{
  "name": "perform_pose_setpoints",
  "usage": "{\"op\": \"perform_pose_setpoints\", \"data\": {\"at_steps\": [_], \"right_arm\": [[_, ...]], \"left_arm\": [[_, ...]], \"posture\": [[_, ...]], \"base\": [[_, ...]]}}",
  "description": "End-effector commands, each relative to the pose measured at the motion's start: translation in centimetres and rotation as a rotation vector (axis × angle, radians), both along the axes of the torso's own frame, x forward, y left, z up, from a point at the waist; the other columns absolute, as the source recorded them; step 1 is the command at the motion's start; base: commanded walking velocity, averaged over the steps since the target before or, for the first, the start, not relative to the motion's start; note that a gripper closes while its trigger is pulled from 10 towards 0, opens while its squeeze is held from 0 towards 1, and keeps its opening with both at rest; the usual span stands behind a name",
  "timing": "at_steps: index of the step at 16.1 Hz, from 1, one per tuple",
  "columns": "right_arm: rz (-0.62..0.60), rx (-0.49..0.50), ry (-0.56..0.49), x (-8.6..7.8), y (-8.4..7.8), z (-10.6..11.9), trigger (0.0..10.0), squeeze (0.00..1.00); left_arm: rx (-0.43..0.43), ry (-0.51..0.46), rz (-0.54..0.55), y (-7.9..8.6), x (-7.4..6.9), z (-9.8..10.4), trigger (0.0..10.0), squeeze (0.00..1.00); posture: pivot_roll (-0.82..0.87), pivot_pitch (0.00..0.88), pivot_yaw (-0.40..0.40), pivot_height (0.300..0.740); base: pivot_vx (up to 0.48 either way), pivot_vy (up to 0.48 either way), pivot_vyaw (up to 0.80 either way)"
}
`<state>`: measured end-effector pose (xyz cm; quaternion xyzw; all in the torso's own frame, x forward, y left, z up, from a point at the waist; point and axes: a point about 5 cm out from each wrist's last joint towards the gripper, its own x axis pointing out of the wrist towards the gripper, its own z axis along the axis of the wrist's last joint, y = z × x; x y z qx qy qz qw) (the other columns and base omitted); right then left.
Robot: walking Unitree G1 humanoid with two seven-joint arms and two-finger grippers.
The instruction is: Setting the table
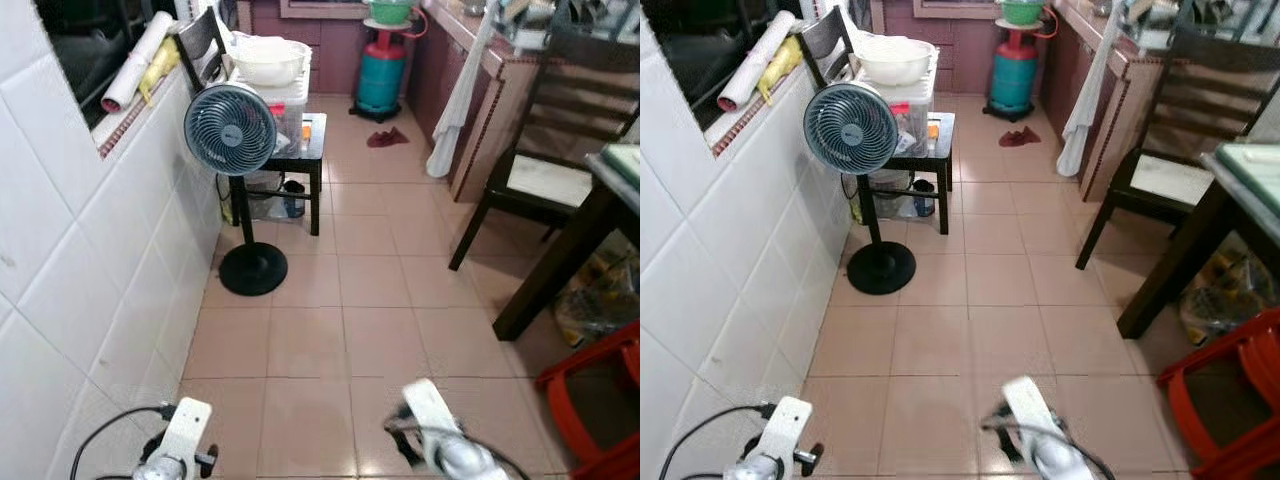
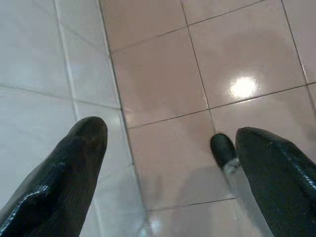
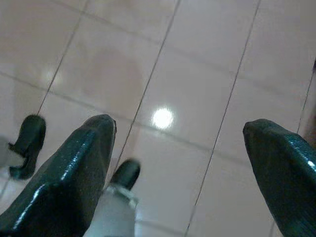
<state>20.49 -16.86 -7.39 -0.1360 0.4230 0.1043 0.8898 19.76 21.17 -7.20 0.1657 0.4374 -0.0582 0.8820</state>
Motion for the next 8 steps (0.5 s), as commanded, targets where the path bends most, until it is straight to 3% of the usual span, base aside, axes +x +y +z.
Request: {"op": "perform_pose_setpoints", "data": {"at_steps": [1, 5, 8], "right_arm": [[-0.031, 0.021, -0.019, 0.3, 0.5, 0.1, 10.0, 0.0], [-0.032, 0.024, -0.008, -0.6, 0.7, -0.3, 10.0, 0.0], [-0.017, 0.016, -0.028, 0.2, 0.8, 0.1, 10.0, 0.0]], "left_arm": [[0.002, 0.011, -0.032, 0.0, 0.2, 0.1, 10.0, 0.0], [-0.002, 0.011, -0.079, -0.9, 0.4, 0.0, 10.0, 0.0], [-0.021, 0.011, -0.091, -1.7, 0.5, 0.0, 10.0, 0.0]], "posture": [[-0.04, 0.0, 0.054, 0.74], [-0.06, 0.0, 0.072, 0.74], [-0.07, 0.0, 0.074, 0.74]], "base": [[0.0, 0.0, 0.8], [0.0, 0.0, 0.13], [0.0, 0.0, 0.8]]}}
